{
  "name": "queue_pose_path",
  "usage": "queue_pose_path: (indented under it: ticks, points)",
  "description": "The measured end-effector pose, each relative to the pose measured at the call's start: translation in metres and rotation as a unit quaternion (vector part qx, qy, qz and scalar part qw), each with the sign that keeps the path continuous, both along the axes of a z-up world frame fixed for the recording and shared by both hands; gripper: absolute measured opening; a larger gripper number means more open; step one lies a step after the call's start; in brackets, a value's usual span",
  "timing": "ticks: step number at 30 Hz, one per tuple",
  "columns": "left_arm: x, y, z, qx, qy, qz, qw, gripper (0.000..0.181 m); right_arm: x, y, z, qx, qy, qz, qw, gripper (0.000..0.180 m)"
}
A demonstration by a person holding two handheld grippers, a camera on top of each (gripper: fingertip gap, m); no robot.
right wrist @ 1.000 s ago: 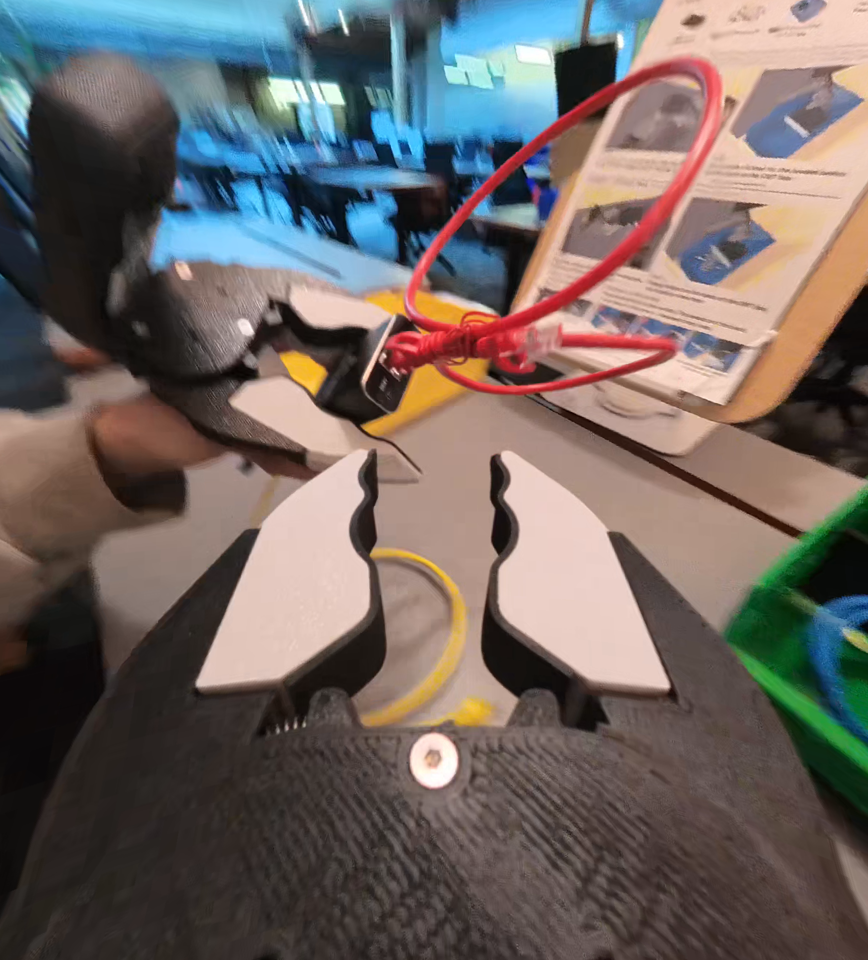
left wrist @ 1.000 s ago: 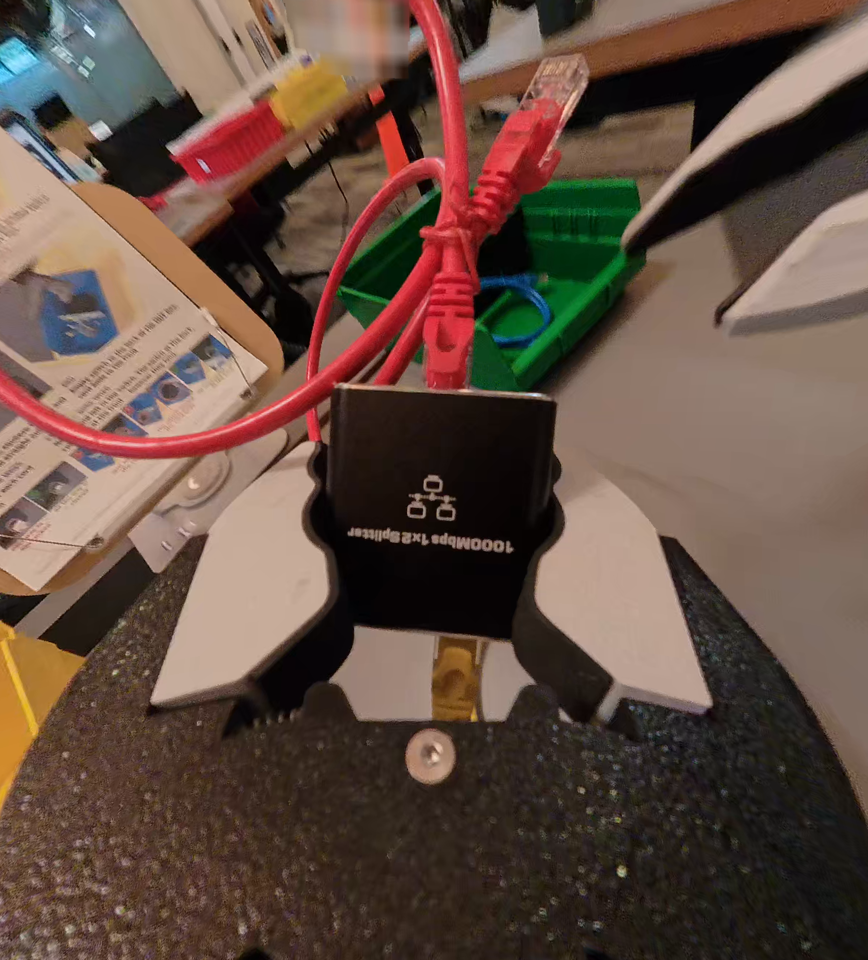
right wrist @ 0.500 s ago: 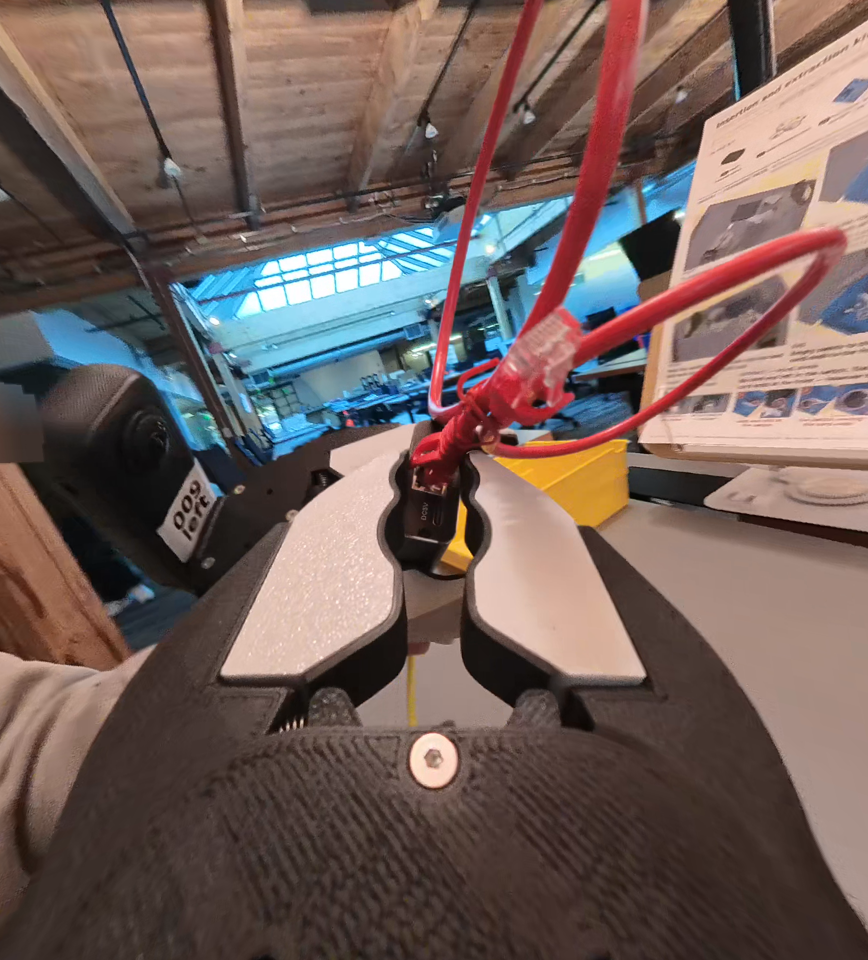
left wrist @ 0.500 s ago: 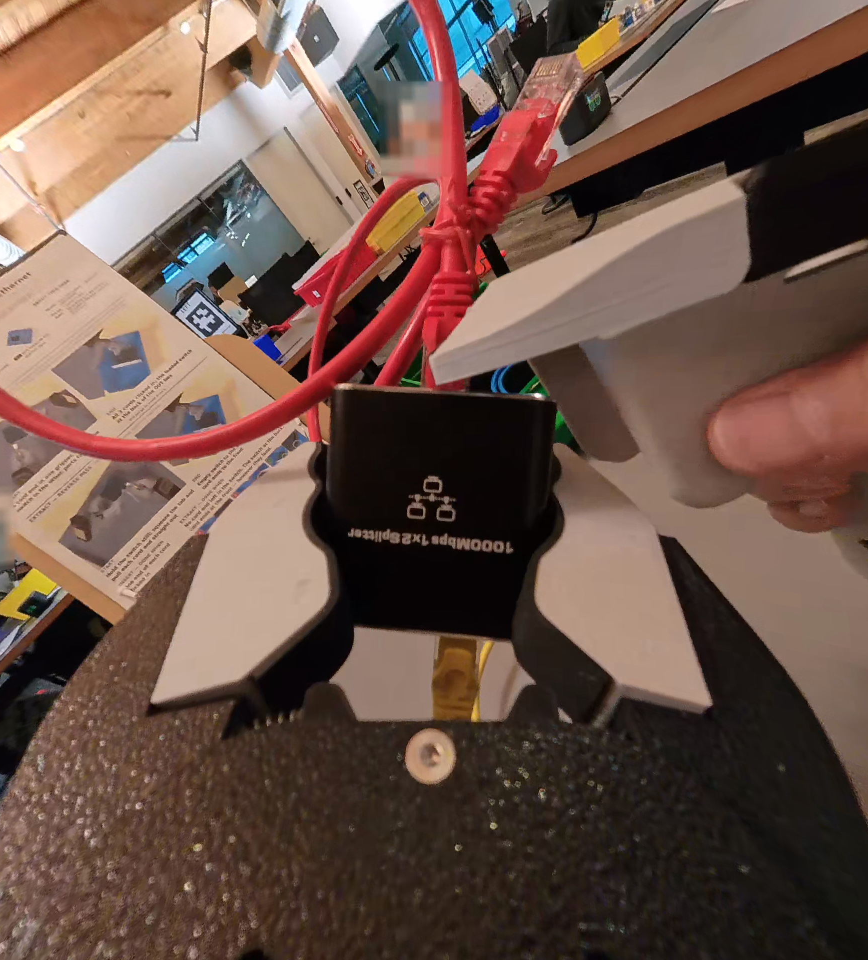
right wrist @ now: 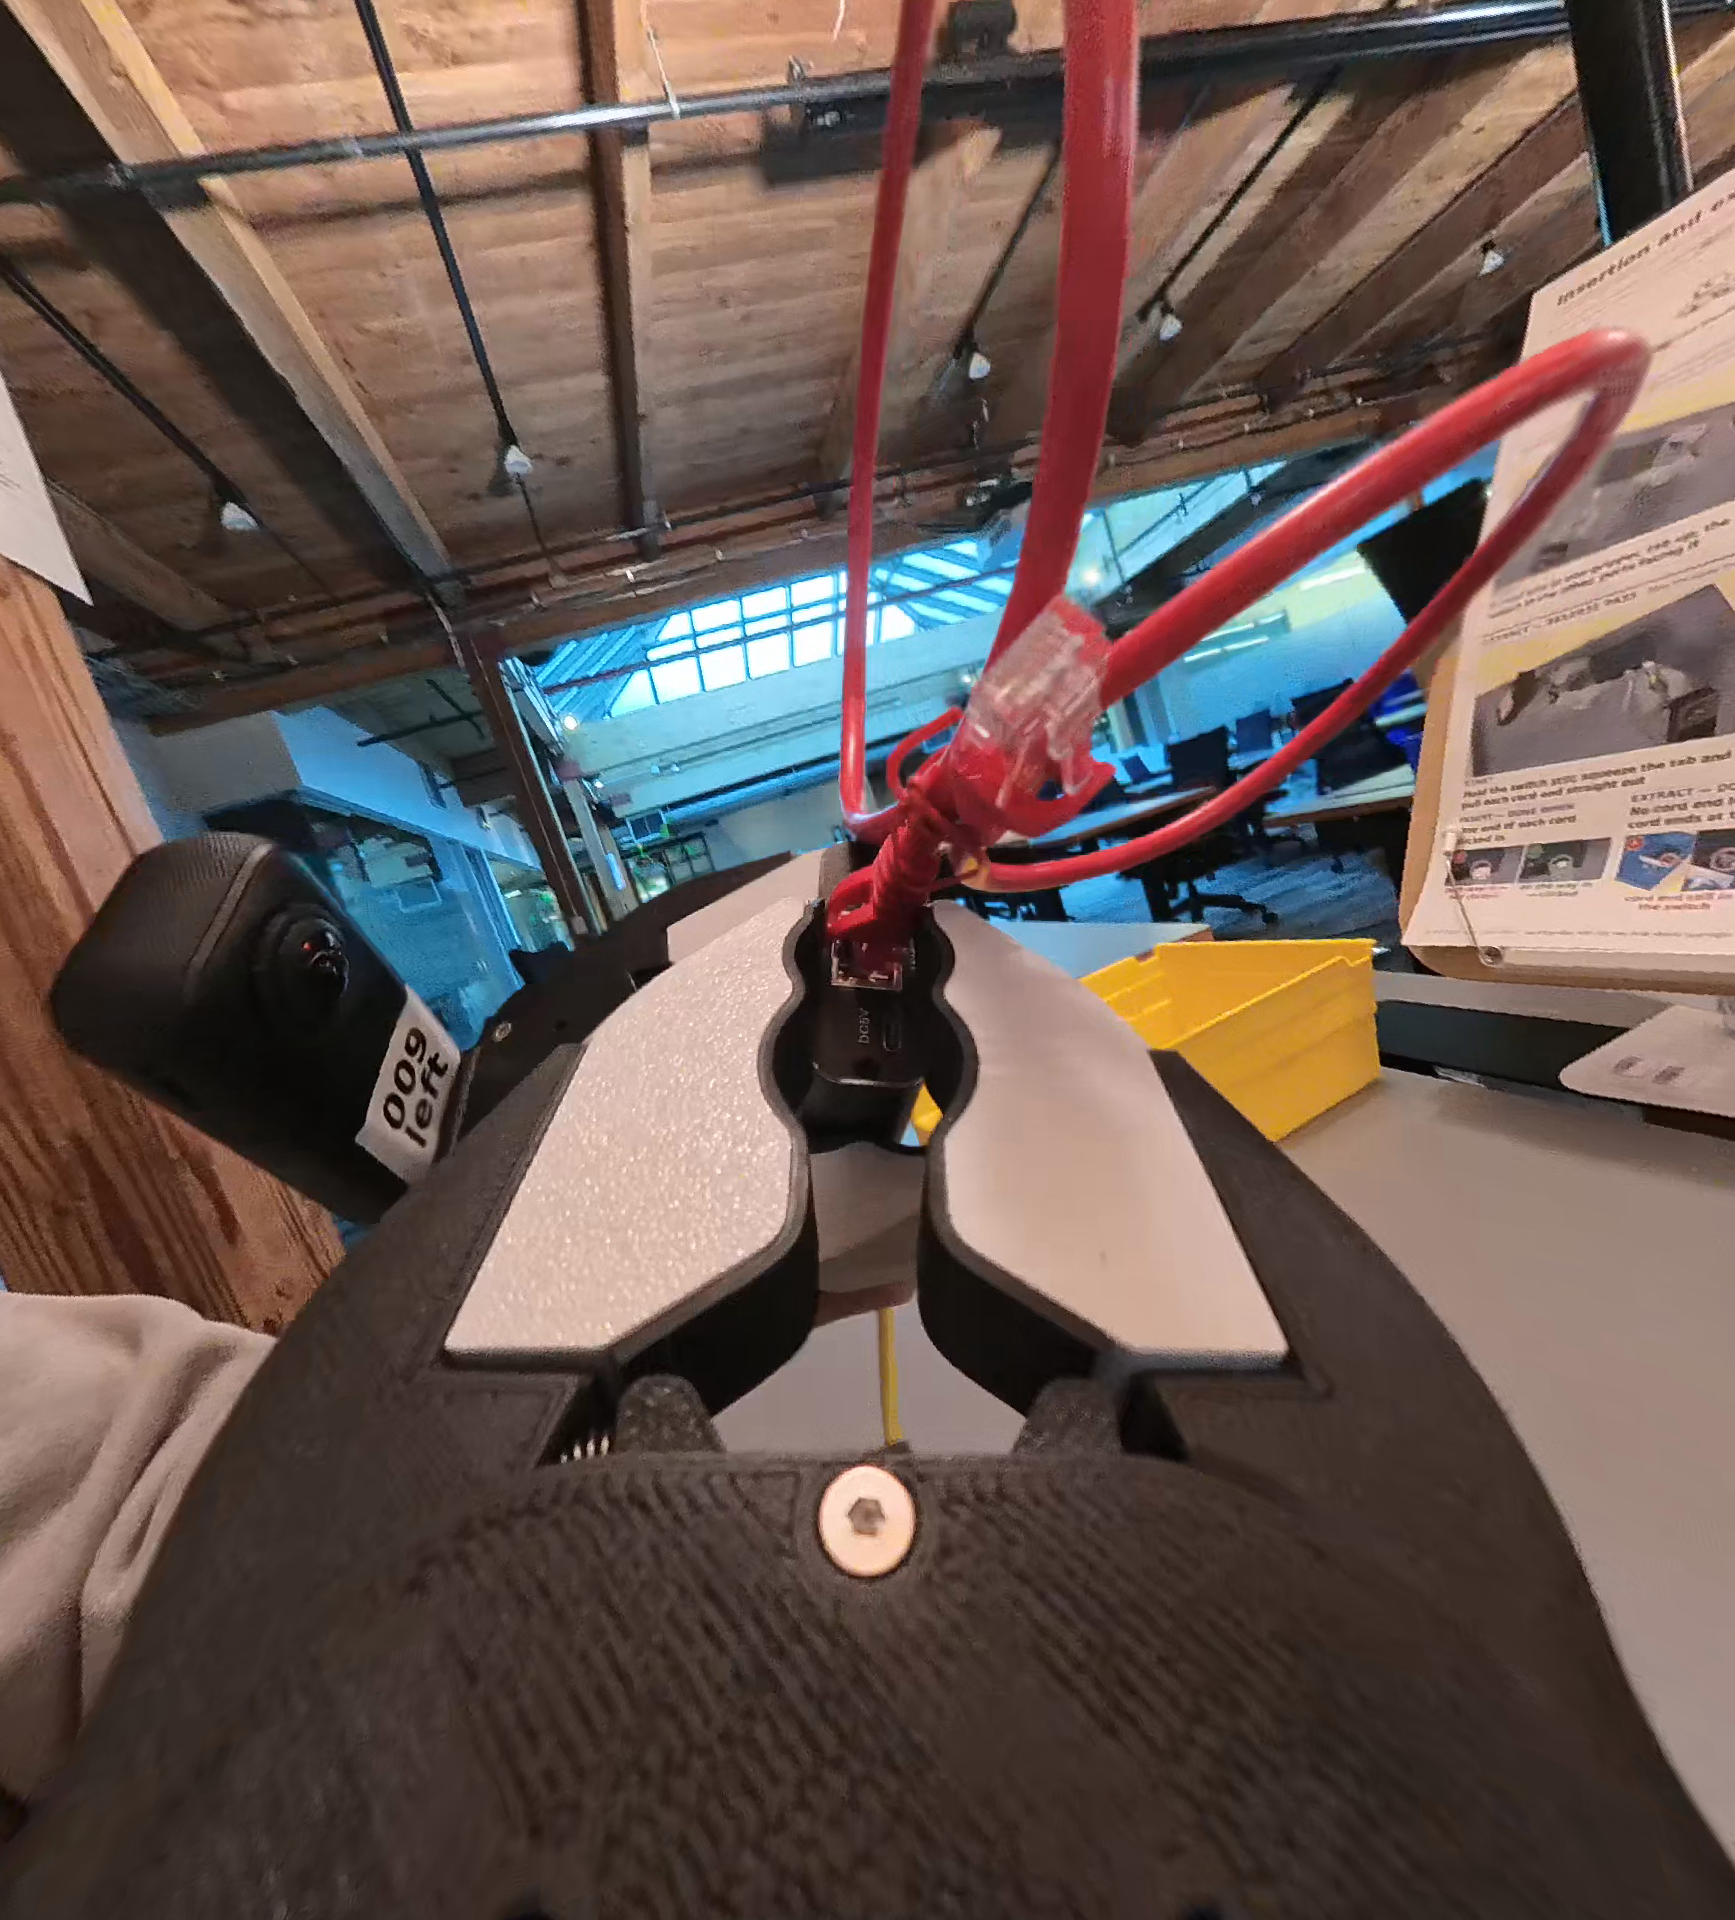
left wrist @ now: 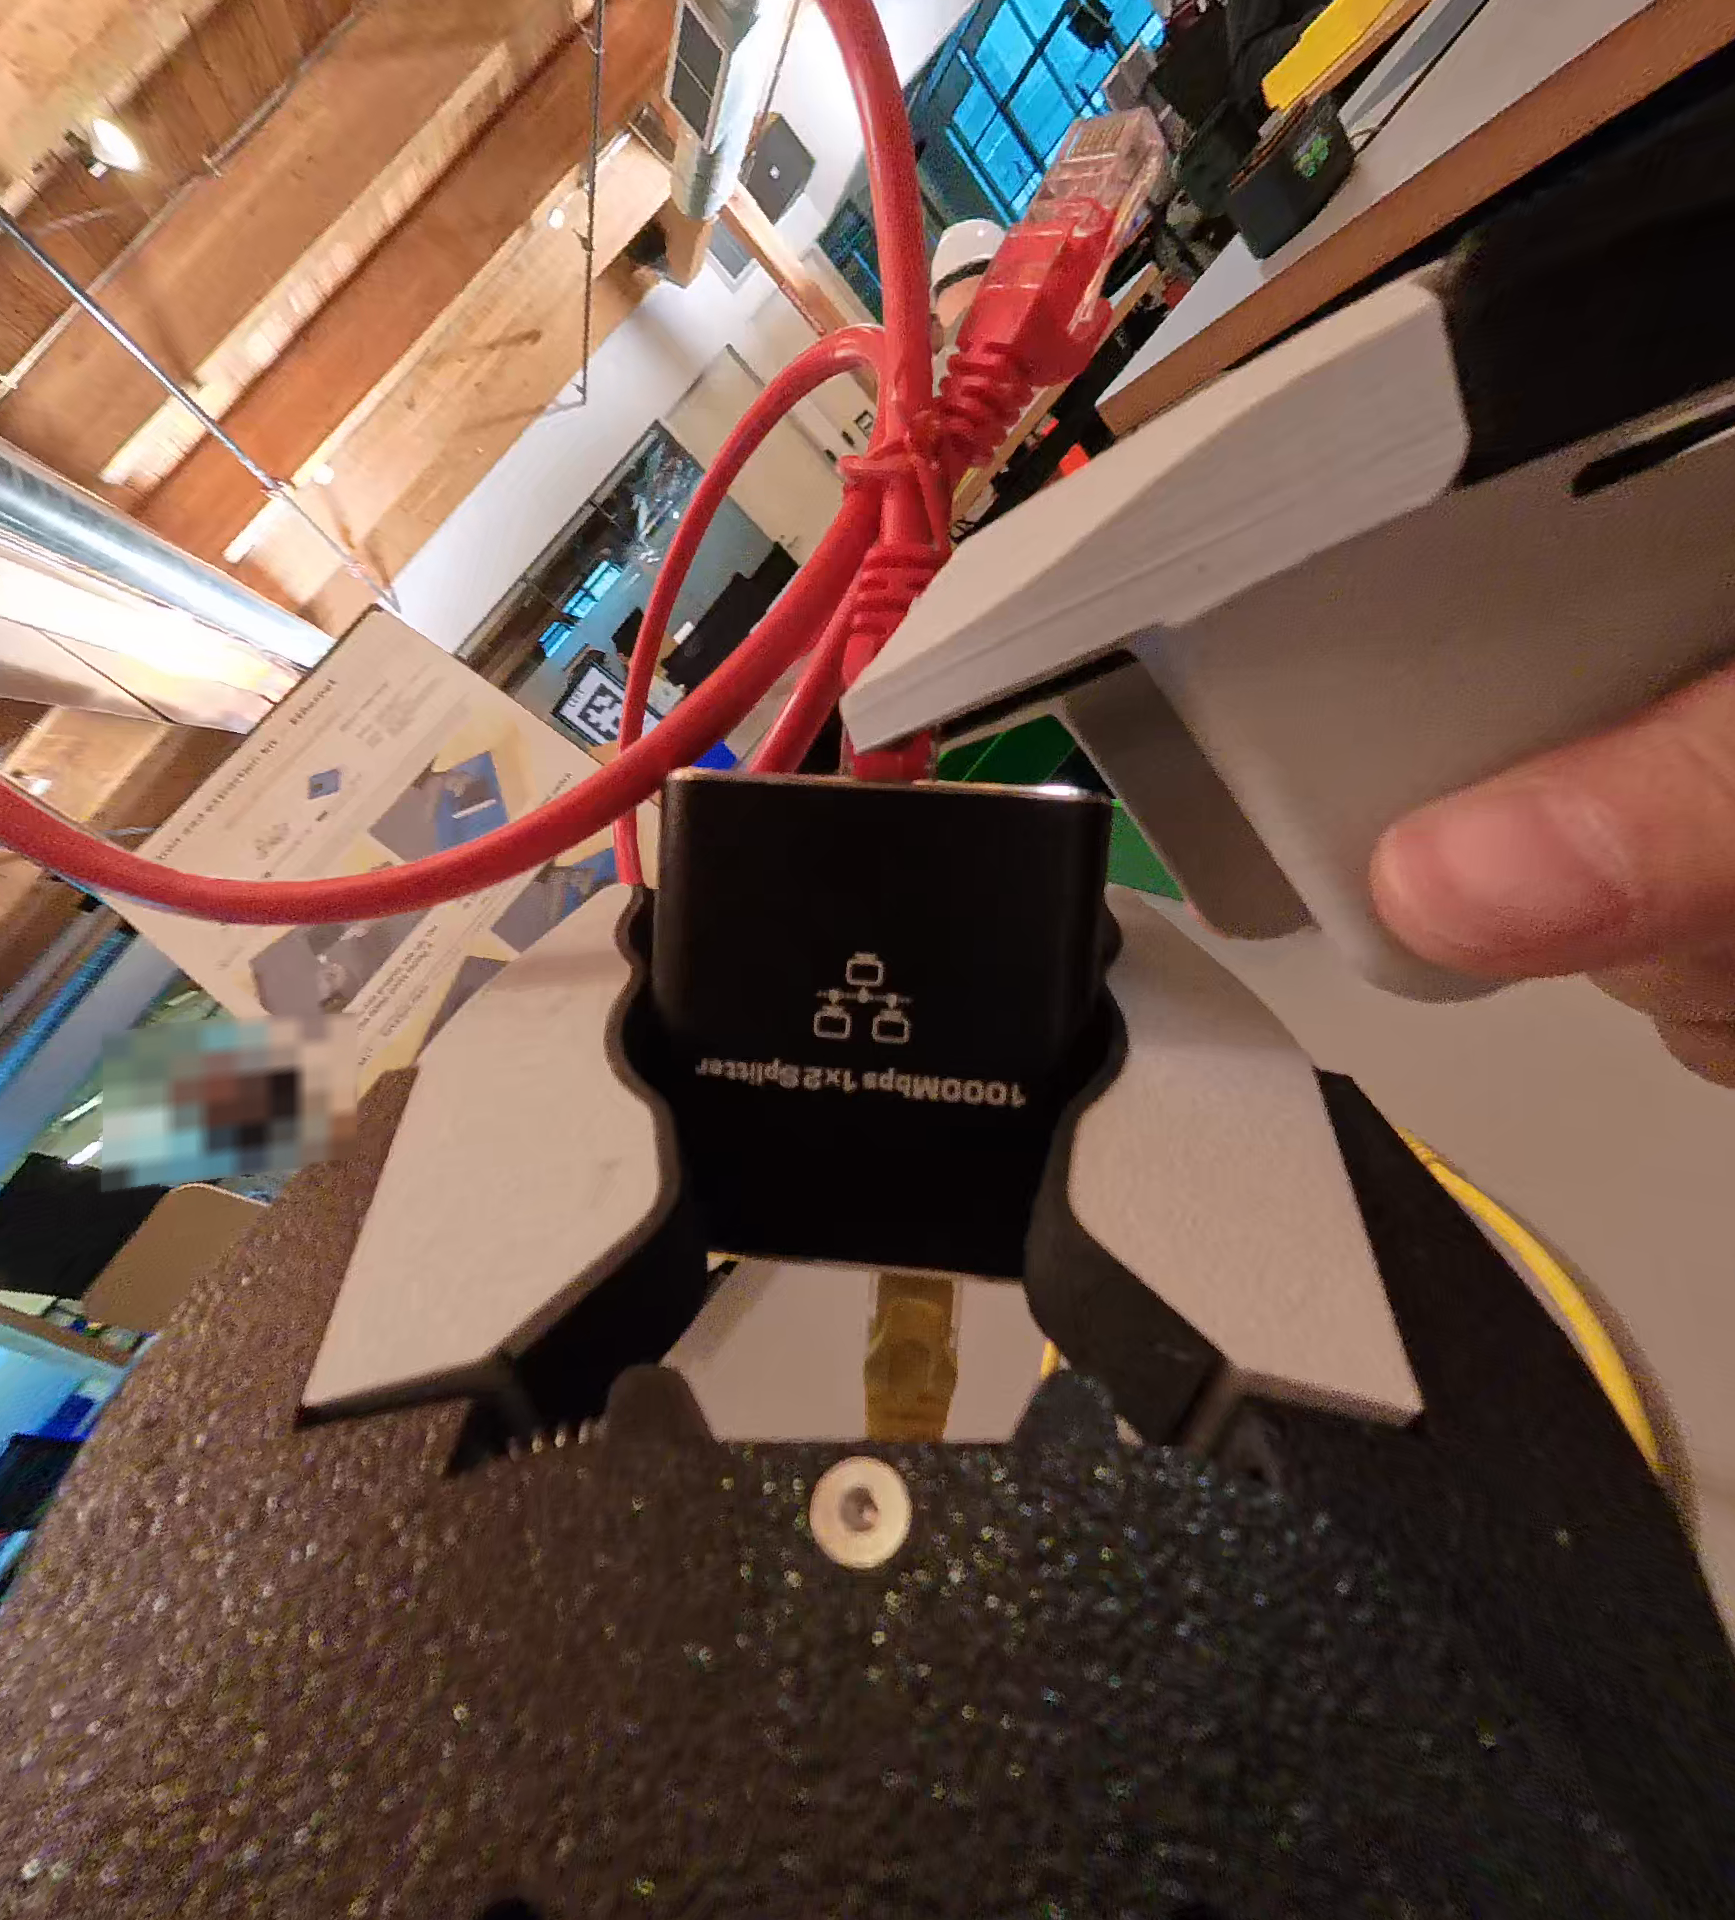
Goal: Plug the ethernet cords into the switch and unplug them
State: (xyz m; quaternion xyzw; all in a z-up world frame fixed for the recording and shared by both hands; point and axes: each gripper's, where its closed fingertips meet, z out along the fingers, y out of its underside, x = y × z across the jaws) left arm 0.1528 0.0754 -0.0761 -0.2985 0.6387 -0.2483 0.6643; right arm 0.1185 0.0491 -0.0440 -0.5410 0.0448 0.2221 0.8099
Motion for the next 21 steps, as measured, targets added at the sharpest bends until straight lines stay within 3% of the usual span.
queue_pose_path:
  ticks: [11,17,21]
  points:
    - [-0.011,0.001,0.011,0.045,-0.036,0.021,0.998,0.076,-0.013,-0.002,0.005,0.045,0.004,0.051,0.998,0.016]
    - [-0.014,0.0,0.015,0.046,-0.044,0.019,0.998,0.076,-0.017,-0.002,0.009,0.044,-0.032,0.021,0.998,0.015]
    - [-0.012,-0.002,0.012,0.026,-0.044,0.01,0.999,0.076,-0.019,-0.004,0.006,0.02,-0.103,-0.015,0.994,0.015]
